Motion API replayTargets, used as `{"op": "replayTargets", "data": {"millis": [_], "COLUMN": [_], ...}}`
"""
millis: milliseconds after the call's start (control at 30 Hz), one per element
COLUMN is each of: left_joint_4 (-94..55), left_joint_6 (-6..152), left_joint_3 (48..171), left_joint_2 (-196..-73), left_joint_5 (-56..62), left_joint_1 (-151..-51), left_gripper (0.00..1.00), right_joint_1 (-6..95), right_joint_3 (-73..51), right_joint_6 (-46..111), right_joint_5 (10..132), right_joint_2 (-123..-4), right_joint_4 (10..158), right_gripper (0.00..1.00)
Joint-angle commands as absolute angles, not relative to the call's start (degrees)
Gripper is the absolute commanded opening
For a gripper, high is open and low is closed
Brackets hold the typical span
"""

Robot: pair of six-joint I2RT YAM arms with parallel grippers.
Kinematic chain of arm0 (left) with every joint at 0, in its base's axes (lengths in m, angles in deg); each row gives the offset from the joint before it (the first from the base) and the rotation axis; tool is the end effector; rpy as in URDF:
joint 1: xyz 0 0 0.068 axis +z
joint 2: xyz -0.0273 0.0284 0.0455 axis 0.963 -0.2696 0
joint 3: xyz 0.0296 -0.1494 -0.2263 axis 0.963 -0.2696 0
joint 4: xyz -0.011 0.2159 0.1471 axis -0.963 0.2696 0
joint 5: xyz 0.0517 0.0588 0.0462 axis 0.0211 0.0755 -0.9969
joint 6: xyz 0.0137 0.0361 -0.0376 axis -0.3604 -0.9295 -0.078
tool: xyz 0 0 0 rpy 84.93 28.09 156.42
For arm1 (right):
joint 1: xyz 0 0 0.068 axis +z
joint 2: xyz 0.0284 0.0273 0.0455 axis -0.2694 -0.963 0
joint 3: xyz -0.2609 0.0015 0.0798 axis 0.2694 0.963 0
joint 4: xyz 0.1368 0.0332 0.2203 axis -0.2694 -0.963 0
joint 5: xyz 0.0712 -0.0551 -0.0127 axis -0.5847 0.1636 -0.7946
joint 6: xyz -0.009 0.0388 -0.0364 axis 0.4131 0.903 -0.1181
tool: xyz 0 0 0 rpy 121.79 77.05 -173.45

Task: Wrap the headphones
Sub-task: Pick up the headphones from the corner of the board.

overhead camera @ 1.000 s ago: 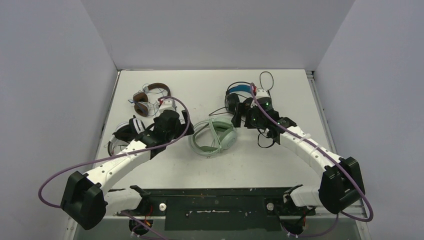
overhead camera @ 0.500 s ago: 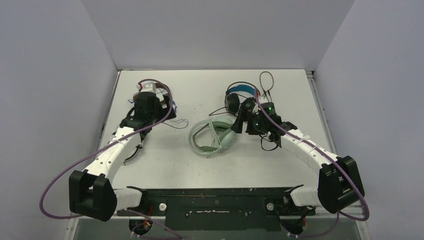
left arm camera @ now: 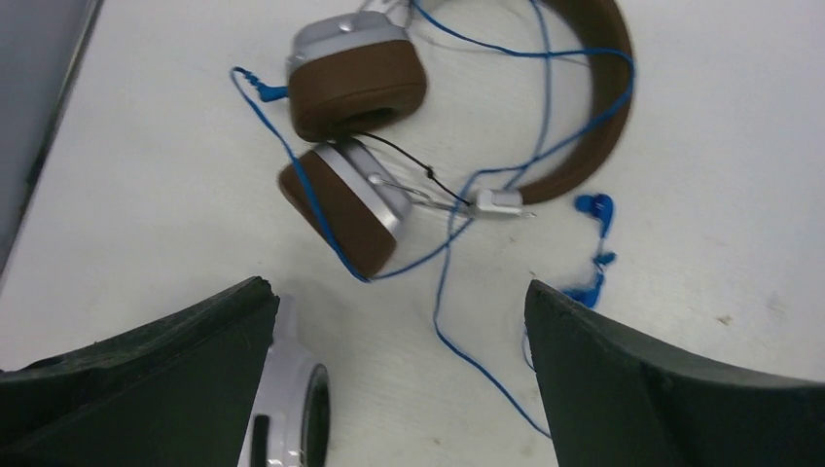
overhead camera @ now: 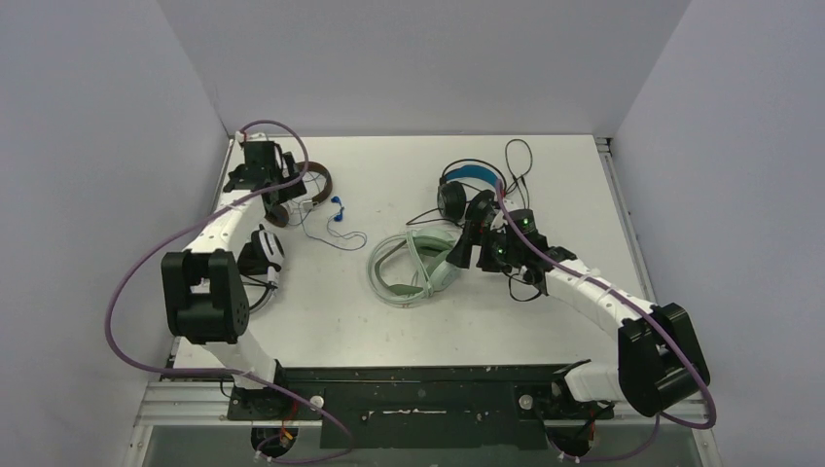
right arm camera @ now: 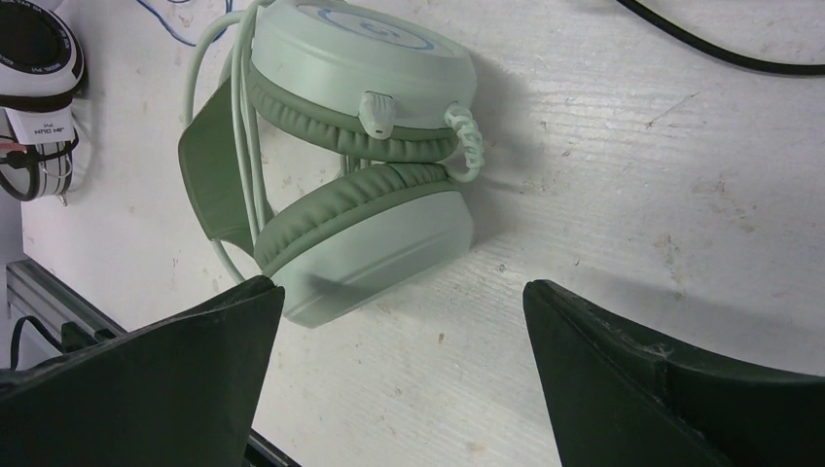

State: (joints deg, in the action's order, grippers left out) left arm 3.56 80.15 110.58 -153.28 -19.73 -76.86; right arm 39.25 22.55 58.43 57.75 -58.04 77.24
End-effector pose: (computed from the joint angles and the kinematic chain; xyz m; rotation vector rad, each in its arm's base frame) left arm 0.3709 -0.0075 0.2736 -0.4466 2.2302 0.0903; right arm 0.2451 0.1212 0.2142 -0.0149 2.4011 0.9089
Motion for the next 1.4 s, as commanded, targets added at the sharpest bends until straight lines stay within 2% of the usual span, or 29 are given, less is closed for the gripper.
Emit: {"op": "replayTargets", "data": {"millis": [0,700,800,967,1100,1367], "left_joint_4": [6.07,7.53,6.48,3.13,0.71,-2.70], "left_joint_6": [81.58,86.84,87.80,87.76,87.69,88.68], "left_joint_3": [116.95,128.25,129.04,129.49,129.72,130.62], "left_joint_2": [-158.75,-178.11,-179.56,-180.21,-179.27,-171.90], "left_joint_5": [-21.05,-19.52,-20.03,-19.73,-17.32,-15.48], "left_joint_1": [-70.38,-69.97,-69.97,-70.01,-69.97,-70.05], "left_gripper": [0.97,0.95,0.88,0.55,0.37,0.25], "right_joint_1": [39.34,39.55,39.57,39.70,39.89,43.75], "right_joint_3": [24.01,28.68,28.47,28.49,28.34,26.70], "right_joint_6": [58.79,60.07,60.15,60.76,61.61,64.44], "right_joint_5": [57.25,53.96,53.66,52.23,51.72,52.34], "right_joint_2": [-55.01,-56.06,-57.34,-59.27,-60.80,-65.87], "right_joint_4": [79.98,89.26,90.00,91.69,92.91,96.91], "right_gripper": [1.00,1.00,1.00,1.00,1.00,0.98]}}
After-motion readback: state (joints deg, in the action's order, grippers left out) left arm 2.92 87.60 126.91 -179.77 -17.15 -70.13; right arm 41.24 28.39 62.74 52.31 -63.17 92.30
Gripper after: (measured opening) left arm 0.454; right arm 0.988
